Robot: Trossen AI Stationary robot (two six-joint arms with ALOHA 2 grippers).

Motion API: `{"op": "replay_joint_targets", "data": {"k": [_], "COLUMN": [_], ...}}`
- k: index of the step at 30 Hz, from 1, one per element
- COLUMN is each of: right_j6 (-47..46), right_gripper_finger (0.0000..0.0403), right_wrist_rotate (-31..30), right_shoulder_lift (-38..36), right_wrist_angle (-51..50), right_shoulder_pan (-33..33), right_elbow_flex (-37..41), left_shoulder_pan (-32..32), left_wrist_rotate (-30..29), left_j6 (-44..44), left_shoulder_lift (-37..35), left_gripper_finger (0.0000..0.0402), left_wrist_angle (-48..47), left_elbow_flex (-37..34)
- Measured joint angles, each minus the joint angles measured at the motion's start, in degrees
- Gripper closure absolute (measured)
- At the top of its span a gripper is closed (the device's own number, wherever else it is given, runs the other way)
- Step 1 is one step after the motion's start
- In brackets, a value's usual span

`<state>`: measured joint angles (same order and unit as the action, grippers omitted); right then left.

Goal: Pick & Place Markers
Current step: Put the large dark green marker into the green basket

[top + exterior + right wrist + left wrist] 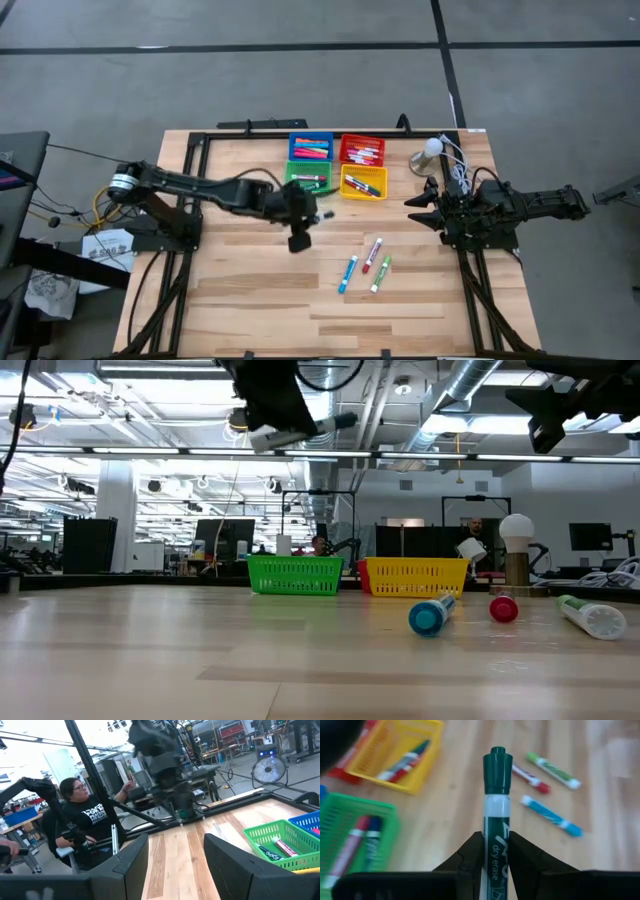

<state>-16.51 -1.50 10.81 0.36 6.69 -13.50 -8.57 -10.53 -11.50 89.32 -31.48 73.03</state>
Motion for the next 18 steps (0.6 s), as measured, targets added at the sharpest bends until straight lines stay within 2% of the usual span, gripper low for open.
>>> {"op": "replay_joint_targets", "data": {"k": [13,18], "right_j6": [0.0,0.0], "right_gripper_finger": [0.022,0.0222], "right_wrist_rotate": [0.0,0.0], "right_shoulder_lift": [0.02,0.0], "right_wrist_angle": [0.0,0.02], "right_shoulder_pan": [0.01,0.01], "right_elbow_flex": [0.0,0.0], "left_shoulder_pan": [11.46,15.98], "left_wrist_rotate": [-0.19,0.26], "left_j6": [11.56,20.25], "left_shoulder_lift": [2.86,4.01], "left_gripper_finger": [0.0326,0.0326], "left_wrist_angle": [6.09,7.05], "left_elbow_flex": [0.12,1.11]}}
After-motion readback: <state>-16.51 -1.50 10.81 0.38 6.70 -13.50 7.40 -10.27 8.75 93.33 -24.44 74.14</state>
